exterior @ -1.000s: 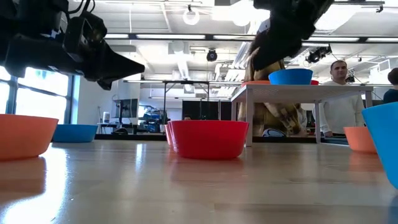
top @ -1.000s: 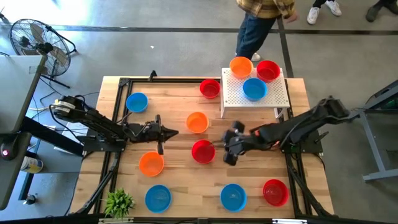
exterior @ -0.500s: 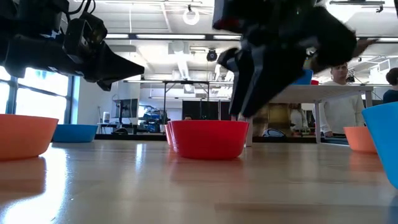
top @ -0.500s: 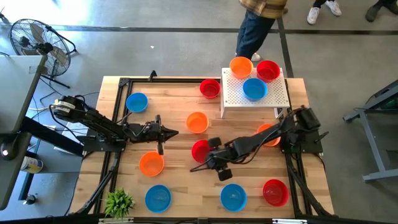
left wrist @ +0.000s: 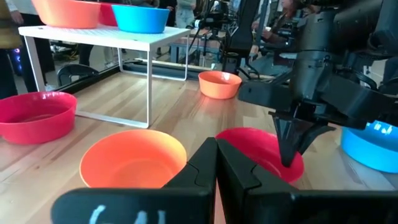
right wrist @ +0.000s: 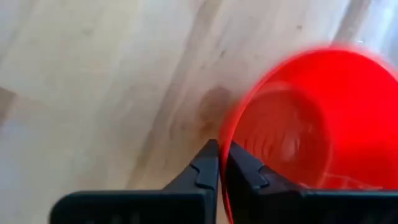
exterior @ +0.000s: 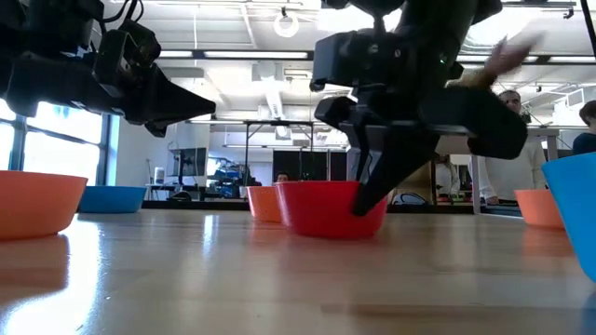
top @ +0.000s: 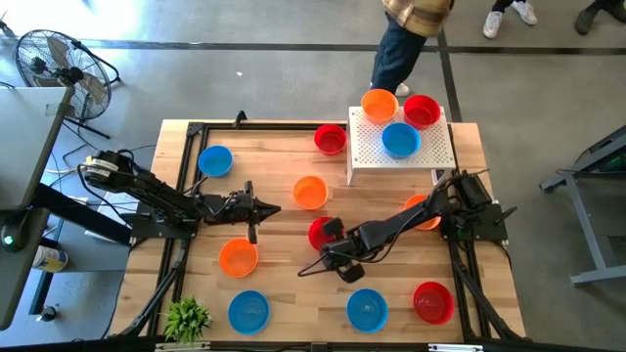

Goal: Pick & Place Mini bowls
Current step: Stack the red bowl on the red bowl on the shelf, then stack the orange bowl on the orange bowl on the shelf

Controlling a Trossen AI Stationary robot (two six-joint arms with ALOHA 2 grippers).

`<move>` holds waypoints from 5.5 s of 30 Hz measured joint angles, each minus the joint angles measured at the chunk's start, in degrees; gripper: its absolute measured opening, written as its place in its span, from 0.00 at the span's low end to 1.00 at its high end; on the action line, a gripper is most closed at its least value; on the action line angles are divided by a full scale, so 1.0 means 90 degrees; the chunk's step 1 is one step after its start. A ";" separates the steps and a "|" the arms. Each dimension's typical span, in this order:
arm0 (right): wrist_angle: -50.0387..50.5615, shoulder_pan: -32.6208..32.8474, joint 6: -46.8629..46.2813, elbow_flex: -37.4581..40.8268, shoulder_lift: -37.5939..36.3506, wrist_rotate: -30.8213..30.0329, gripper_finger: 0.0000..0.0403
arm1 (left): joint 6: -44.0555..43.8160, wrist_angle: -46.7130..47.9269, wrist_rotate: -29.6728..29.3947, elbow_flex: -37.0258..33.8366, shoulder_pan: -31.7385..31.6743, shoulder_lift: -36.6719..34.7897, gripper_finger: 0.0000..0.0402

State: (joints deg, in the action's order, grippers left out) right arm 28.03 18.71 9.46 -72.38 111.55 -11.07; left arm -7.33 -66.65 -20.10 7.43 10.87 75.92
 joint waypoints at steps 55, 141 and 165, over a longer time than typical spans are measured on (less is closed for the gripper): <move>0.5447 -0.7666 -0.0417 -0.2283 -0.3056 0.0353 0.00 | -0.0046 0.0138 0.0000 -0.0001 0.0000 0.0002 0.00; 0.1809 -0.6057 -0.1943 0.1067 -0.6295 0.1351 0.00 | -0.0070 0.0243 0.0015 -0.0001 0.0000 0.0002 0.00; 0.2627 0.0581 -0.7262 0.1894 -0.5555 -0.2883 0.03 | -0.0073 0.0398 0.0012 -0.0001 0.0000 0.0002 0.00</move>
State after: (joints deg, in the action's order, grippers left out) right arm 51.67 23.94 -55.90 -55.33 61.56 -37.01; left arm -7.99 -63.07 -19.99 7.42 10.87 75.94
